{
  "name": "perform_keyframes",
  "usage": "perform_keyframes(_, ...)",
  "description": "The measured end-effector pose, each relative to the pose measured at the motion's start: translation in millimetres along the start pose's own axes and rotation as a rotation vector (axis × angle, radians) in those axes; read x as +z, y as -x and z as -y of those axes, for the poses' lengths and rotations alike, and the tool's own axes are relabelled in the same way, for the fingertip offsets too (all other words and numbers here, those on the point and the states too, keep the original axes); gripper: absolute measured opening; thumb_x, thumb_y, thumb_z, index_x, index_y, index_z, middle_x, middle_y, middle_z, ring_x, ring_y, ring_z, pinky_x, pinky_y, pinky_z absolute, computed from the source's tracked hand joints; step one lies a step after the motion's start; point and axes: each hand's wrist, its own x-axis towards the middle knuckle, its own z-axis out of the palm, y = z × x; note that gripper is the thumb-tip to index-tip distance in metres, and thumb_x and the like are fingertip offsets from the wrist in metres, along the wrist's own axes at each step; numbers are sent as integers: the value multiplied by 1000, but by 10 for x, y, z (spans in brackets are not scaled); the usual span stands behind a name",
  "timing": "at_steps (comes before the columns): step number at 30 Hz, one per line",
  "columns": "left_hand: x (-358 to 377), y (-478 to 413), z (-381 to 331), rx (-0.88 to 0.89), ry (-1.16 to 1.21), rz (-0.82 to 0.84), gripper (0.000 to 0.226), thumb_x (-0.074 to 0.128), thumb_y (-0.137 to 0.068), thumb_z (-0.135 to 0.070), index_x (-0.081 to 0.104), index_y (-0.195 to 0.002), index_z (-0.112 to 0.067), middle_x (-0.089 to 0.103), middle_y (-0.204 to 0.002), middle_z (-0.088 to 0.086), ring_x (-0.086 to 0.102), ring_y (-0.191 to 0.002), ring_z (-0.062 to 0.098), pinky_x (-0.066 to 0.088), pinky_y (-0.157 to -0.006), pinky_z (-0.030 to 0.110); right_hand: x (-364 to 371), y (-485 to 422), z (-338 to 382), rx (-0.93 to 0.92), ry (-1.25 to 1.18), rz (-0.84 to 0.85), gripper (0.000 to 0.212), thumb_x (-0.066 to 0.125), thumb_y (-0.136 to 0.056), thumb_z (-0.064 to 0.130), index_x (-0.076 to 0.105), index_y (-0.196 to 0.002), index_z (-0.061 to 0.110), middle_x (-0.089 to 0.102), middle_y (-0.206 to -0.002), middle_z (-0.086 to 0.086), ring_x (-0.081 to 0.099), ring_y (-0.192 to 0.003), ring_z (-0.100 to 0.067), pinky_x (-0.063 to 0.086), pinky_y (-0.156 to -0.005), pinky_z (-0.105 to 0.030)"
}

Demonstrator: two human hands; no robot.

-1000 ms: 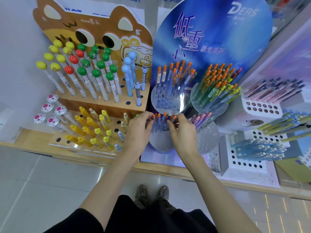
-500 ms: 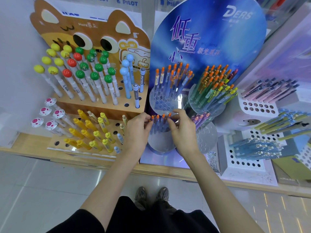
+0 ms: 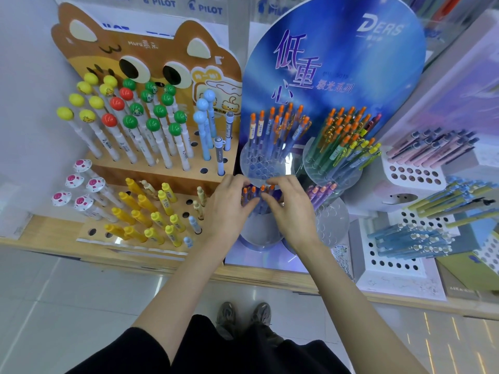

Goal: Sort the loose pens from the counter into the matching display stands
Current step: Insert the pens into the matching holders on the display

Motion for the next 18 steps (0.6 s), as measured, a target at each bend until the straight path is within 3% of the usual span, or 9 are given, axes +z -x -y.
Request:
perform_keyframes(4,-22,-71,-6,10,4,14,19,71,-84,-16,65,-101,-10,64,-95,5,61,-84,23,50,-72,37,-12,-45,6,-11,-9,29,10,65,-89,17,65,-98,12,53,-98,5,55,-88,-16,45,-68,-30)
perform_keyframes(10,-28,-71,57,74,81,63,25,66,-85,-5,67,-109,-9,68,-99,8,63,-89,24,50,-78,38,41,-44,29,-9,-58,55,18,67,-89,20,64,-103,11,46,-108,3,53,-93,-13,45,-76,-25)
perform_keyframes(13,-21,-59,67,85,99,62,23,66,-86,-6,67,-109,-10,66,-95,6,62,-86,22,49,-75,33,43,-61,43,-9,-78,7,13,65,-90,15,70,-99,7,52,-104,-2,52,-95,-20,45,-81,-29)
perform_keyframes(15,-18,-53,68,86,102,60,25,66,-85,-6,66,-110,-11,64,-95,5,61,-85,21,46,-72,27,35,-80,47,-38,-42,19,17,63,-90,10,73,-105,7,59,-103,-6,49,-98,-23,39,-83,-22)
perform_keyframes(18,-24,-45,72,21,95,79,40,69,-84,-7,58,-122,-10,62,-108,8,61,-95,22,48,-81,31,20,-84,53,-27,-61,29,23,65,-88,7,70,-111,8,60,-104,-6,46,-98,-21,35,-84,-17)
